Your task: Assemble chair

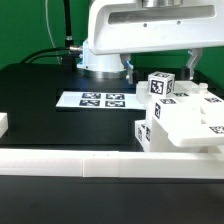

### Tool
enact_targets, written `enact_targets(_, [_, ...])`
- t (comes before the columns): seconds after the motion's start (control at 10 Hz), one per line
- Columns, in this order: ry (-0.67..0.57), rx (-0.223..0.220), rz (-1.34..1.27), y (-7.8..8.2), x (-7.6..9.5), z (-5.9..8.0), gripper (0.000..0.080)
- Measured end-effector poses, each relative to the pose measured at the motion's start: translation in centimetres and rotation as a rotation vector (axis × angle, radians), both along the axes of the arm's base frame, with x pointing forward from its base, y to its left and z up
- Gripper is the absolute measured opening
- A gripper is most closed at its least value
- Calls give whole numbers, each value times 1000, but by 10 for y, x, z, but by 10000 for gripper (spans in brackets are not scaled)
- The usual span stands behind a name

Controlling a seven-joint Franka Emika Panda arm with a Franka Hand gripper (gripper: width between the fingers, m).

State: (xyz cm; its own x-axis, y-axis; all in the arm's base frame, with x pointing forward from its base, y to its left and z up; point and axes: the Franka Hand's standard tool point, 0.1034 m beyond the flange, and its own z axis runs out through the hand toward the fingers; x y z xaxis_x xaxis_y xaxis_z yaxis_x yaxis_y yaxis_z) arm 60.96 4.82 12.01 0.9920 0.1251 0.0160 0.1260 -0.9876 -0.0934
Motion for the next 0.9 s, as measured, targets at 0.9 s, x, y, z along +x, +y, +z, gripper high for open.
enact_targets(0.9, [-36,-11,420,-1,-1,-2,382])
